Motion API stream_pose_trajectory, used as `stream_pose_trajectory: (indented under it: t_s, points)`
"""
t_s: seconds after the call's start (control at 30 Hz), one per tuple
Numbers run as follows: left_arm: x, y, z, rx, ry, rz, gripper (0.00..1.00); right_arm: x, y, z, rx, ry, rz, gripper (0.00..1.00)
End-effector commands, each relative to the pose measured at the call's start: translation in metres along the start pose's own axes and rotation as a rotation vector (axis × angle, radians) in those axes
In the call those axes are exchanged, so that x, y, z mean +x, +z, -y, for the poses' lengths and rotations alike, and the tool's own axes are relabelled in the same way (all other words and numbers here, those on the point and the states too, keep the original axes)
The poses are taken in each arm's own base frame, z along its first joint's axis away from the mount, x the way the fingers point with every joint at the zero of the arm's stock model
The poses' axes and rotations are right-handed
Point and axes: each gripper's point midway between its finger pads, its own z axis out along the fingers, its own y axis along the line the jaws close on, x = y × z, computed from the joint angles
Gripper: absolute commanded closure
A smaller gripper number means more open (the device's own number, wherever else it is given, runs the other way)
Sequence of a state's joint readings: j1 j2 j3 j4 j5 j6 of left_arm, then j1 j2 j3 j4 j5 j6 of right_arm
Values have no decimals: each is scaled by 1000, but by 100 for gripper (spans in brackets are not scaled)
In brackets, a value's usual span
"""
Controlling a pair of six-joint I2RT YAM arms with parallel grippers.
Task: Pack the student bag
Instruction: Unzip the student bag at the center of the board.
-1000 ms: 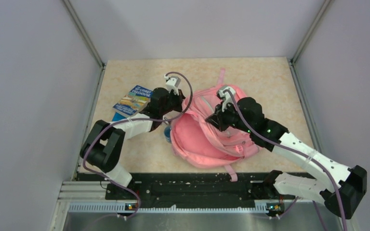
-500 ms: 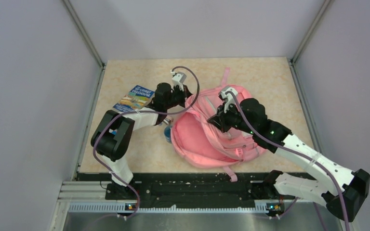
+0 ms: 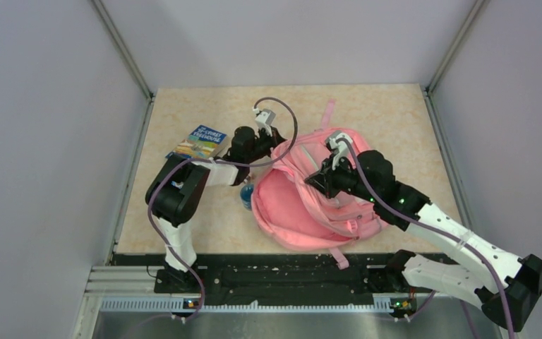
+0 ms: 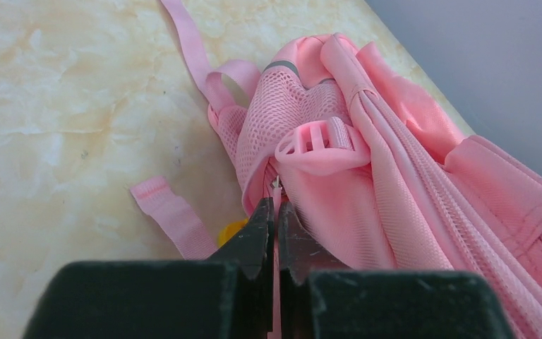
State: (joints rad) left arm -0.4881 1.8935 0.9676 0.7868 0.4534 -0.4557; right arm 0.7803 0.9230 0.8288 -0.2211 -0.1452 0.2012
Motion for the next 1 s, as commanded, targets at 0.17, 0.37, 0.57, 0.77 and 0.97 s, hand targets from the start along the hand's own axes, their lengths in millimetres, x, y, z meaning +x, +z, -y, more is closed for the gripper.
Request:
stream_pose_trajectory:
  t_s: [0.17,0.37,0.57,0.77,0.97]
  points:
    - [-35,1,17,5,92,113,95,-69,-17,-6,16,-22,252,100]
    - [-59,-29,12,-140,139,139,42,-64,-30,39,278,19,252,100]
    - [-58,-75,6,-291,138,117,23,-67,-47,69,467,37,269,100]
    - [-44,-138,-15,-538,33,145,17,-76,-50,78,525,26,292,100]
    - [-43,-185,-26,-657,-90,106,11,-86,-43,77,516,10,325,100]
